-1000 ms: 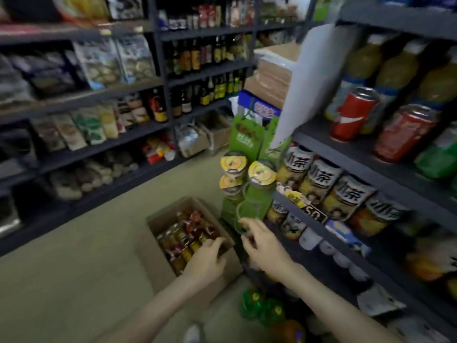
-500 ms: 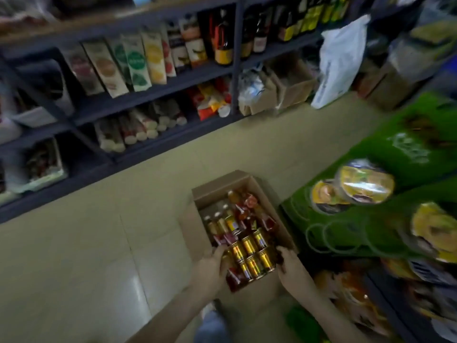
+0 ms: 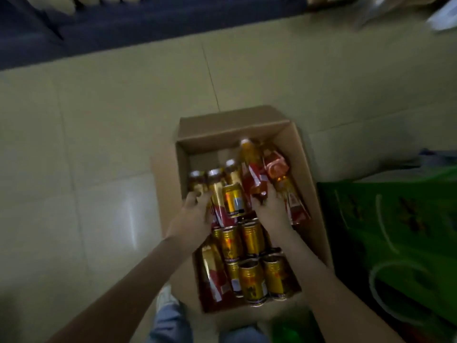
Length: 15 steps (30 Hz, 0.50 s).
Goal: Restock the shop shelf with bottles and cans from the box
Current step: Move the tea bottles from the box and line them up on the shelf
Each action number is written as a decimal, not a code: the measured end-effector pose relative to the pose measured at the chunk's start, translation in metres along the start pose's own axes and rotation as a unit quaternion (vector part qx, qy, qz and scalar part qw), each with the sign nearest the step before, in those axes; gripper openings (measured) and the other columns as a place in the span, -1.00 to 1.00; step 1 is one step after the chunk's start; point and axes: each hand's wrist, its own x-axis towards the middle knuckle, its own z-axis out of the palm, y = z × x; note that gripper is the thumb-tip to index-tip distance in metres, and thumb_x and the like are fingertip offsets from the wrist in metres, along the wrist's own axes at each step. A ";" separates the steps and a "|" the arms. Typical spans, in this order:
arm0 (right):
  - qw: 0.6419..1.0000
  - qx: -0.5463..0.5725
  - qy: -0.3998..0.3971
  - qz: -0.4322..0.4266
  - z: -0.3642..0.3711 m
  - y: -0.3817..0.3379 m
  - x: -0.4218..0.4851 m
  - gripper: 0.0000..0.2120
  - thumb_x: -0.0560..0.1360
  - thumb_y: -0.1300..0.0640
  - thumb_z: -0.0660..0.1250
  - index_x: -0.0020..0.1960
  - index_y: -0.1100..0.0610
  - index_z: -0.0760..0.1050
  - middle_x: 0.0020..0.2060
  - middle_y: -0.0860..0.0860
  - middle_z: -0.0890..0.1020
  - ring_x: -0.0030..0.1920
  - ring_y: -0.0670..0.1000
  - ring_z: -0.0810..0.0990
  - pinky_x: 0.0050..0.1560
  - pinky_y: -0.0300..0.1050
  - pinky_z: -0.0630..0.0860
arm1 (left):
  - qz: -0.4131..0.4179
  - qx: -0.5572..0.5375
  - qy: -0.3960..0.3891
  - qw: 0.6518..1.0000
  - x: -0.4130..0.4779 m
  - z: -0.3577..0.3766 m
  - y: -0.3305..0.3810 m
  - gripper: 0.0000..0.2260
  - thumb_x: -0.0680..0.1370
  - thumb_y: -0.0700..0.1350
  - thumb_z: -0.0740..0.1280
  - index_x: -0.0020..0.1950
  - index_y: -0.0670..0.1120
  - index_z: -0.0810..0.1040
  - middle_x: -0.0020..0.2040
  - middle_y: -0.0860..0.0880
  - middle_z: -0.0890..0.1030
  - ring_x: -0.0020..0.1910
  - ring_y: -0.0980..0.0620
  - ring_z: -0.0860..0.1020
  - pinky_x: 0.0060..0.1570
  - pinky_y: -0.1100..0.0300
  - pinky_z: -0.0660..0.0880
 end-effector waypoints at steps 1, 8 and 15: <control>1.000 0.004 0.006 0.001 0.009 0.003 0.019 -0.35 0.53 -0.01 0.30 0.53 0.01 0.10 0.36 0.13 0.39 0.35 0.17 0.38 0.35 0.13 0.35 | -0.009 -0.011 0.001 1.000 0.008 0.015 -0.006 -0.58 0.61 -0.08 0.17 0.48 0.06 0.24 0.38 -0.09 0.32 0.32 -0.11 0.38 0.24 0.02 0.43; 0.998 0.045 0.029 0.025 0.044 0.021 0.089 -0.18 0.48 0.00 0.40 0.55 -0.09 -0.05 0.41 0.18 0.20 0.39 0.22 0.28 0.30 0.03 0.34 | -0.055 -0.068 0.036 0.996 0.042 0.069 -0.029 -0.57 0.61 -0.12 0.19 0.48 0.03 0.28 0.35 -0.16 0.36 0.26 -0.19 0.44 0.20 0.00 0.40; 0.949 0.310 -0.013 0.056 0.028 0.024 0.047 -0.39 0.45 -0.01 0.40 0.42 -0.26 0.25 0.30 -0.01 0.45 0.25 0.07 0.49 0.23 0.16 0.49 | -0.027 -0.212 0.026 0.977 0.031 0.064 -0.003 -0.63 0.63 -0.13 0.19 0.43 0.11 0.36 0.21 -0.03 0.45 -0.20 0.19 0.48 -0.19 0.48 0.40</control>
